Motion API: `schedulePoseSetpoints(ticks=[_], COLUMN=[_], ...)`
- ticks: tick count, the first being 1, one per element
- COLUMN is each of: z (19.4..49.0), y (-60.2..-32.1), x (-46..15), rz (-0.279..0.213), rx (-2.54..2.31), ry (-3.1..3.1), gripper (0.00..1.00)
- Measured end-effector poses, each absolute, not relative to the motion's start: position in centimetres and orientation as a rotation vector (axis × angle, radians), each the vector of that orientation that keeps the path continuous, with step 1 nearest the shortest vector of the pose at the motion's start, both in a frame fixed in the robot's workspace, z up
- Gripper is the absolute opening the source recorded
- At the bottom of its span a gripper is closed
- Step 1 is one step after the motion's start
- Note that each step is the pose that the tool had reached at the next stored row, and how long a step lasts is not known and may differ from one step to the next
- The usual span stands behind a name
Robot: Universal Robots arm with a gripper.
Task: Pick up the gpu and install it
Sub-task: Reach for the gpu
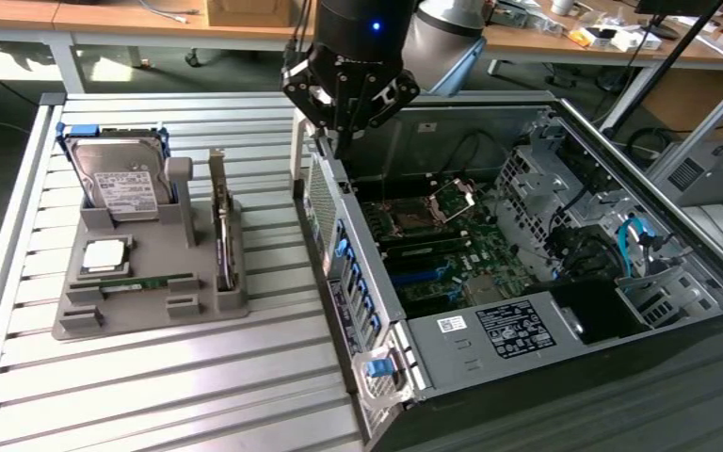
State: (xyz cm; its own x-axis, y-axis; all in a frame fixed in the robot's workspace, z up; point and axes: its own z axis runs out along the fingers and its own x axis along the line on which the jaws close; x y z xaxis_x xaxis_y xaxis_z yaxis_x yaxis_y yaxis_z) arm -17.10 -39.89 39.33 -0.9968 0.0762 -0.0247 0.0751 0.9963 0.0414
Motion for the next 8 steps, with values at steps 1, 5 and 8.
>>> schedulePoseSetpoints(ticks=[1,5,8], z=[39.33,39.34,39.33], y=[-39.90,-39.90,-39.89], x=[-17.14,-17.33,-17.47], rz=[0.063,0.063,0.063], rx=[0.118,0.118,0.118], ry=[3.112,3.113,3.112], gripper=[0.11,0.11,0.11])
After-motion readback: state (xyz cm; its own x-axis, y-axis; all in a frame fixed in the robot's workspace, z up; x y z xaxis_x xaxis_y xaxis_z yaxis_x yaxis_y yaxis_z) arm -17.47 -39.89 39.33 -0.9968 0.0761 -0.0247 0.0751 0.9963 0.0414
